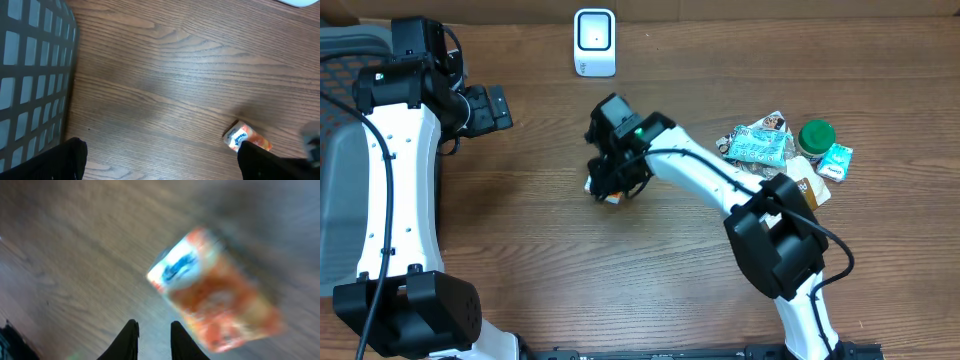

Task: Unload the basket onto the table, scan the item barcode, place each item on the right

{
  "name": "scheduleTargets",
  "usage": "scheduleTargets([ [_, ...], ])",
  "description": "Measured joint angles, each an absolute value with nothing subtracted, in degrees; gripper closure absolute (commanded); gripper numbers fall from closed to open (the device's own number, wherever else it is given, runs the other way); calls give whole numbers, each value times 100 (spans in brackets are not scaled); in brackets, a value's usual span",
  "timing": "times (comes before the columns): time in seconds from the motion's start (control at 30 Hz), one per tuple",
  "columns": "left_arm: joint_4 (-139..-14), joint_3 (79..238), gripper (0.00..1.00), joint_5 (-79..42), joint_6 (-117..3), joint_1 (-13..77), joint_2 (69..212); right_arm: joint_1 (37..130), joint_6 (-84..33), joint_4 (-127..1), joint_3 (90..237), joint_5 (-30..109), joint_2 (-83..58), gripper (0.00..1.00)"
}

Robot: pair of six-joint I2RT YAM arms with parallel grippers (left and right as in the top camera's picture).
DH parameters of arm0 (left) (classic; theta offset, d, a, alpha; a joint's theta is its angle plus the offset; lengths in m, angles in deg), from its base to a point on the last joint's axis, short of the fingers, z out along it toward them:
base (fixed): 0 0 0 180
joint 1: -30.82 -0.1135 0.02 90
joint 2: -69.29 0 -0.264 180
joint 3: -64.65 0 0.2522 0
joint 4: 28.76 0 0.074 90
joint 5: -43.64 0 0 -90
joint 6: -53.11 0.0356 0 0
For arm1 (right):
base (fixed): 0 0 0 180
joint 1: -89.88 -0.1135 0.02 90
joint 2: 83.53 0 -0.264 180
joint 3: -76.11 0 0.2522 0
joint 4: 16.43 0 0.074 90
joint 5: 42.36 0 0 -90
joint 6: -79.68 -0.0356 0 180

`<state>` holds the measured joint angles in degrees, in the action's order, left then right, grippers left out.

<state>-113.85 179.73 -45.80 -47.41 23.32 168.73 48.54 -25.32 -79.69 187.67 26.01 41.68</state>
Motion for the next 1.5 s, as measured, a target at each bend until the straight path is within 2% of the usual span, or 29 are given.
scheduleTargets([
  [0.2,-11385,17973,0,-4580,-4741,2332,16873,4565,-2532,-7988,18339,2649,4168,82],
  [0.37,-11388,17973,0,-4580,-4744,2332,16873,4714,-2530,-7945,18229,3294,4168,81],
  [0.53,-11385,17973,1,-4580,-4744,2332,16873,5125,-2530,-7197,18227,3799,4168,81],
  [0.63,-11388,17973,0,-4580,-4744,2332,16873,5345,-2550,-6557,18225,3936,4168,74],
  [0.8,-11388,17973,0,-4580,-4741,2332,16873,5507,-2532,-5886,18225,3775,4168,73],
  [1.03,-11385,17973,0,-4580,-4741,2332,16873,5483,-2747,-5929,18225,3003,4168,64],
  [1.1,-11385,17973,0,-4580,-4741,2332,16873,5485,-2959,-6078,18225,2977,4168,59],
  [1.2,-11385,17971,1,-4580,-4744,2332,16873,5485,-3322,-6342,18225,3067,4168,57],
  [1.4,-11385,17973,1,-4580,-4741,2332,16873,5485,-3909,-6559,18225,3154,4168,58],
  [1.5,-11385,17971,1,-4580,-4744,2332,16873,5466,-4102,-6555,18225,3156,4168,62],
])
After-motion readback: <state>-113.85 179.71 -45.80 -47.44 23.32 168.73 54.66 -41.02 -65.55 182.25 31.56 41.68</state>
